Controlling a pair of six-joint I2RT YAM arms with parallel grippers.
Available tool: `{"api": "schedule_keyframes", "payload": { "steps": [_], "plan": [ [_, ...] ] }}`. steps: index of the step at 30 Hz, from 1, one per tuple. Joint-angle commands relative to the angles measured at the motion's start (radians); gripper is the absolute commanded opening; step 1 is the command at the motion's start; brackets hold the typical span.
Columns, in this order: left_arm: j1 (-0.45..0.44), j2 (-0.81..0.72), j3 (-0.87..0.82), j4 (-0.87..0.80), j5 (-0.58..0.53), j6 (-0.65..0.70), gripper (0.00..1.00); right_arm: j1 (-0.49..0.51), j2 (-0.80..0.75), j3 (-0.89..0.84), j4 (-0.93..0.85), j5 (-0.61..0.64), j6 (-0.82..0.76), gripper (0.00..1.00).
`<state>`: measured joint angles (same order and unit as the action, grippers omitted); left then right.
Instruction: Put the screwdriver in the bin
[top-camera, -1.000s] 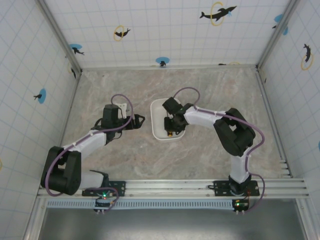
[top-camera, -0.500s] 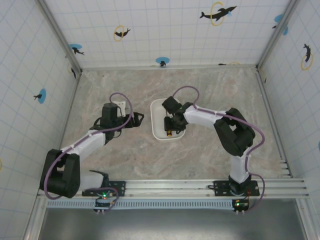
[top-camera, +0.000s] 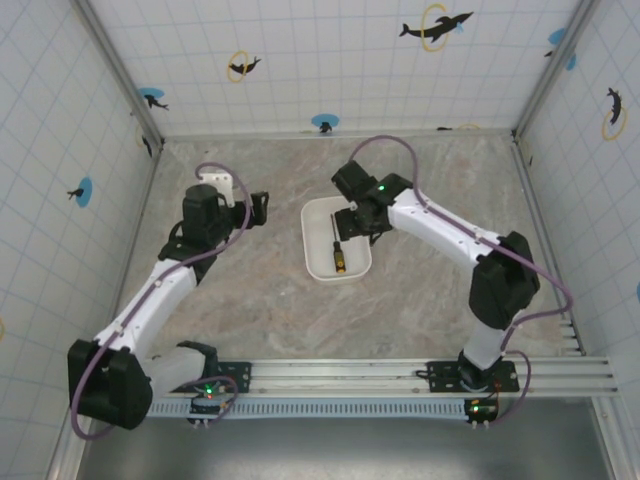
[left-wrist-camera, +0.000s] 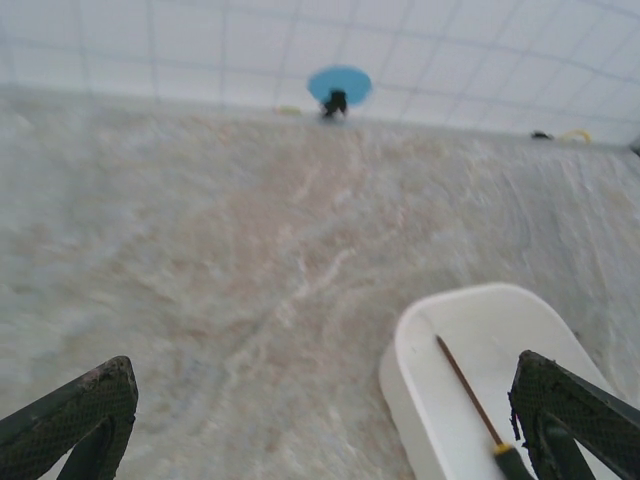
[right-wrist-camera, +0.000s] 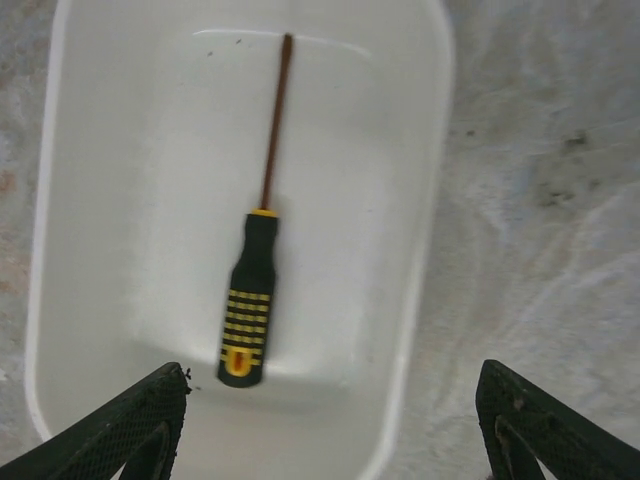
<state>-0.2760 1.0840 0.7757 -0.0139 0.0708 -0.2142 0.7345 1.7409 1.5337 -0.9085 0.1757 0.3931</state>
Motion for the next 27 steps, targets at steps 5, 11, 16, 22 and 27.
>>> {"api": "schedule_keyframes", "payload": {
  "steps": [5,11,16,22,27],
  "plan": [
    [-0.002,-0.188,-0.148,0.2,-0.403,0.182,0.97,-0.189,-0.348,-0.26,0.267,0.157,-0.298,0.79],
    [0.088,-0.241,-0.361,0.492,-0.47,0.226,0.97,-0.44,-0.663,-0.78,0.979,0.156,-0.37,0.82],
    [0.144,-0.171,-0.576,0.862,-0.432,0.239,0.97,-0.643,-0.712,-1.043,1.356,0.172,-0.308,0.82],
    [0.2,-0.03,-0.65,1.03,-0.343,0.198,0.97,-0.825,-0.632,-1.251,1.756,0.105,-0.195,0.82],
    [0.216,0.121,-0.627,1.113,-0.276,0.227,0.97,-0.851,-0.508,-1.287,1.979,0.059,-0.143,0.82]
  ]
}}
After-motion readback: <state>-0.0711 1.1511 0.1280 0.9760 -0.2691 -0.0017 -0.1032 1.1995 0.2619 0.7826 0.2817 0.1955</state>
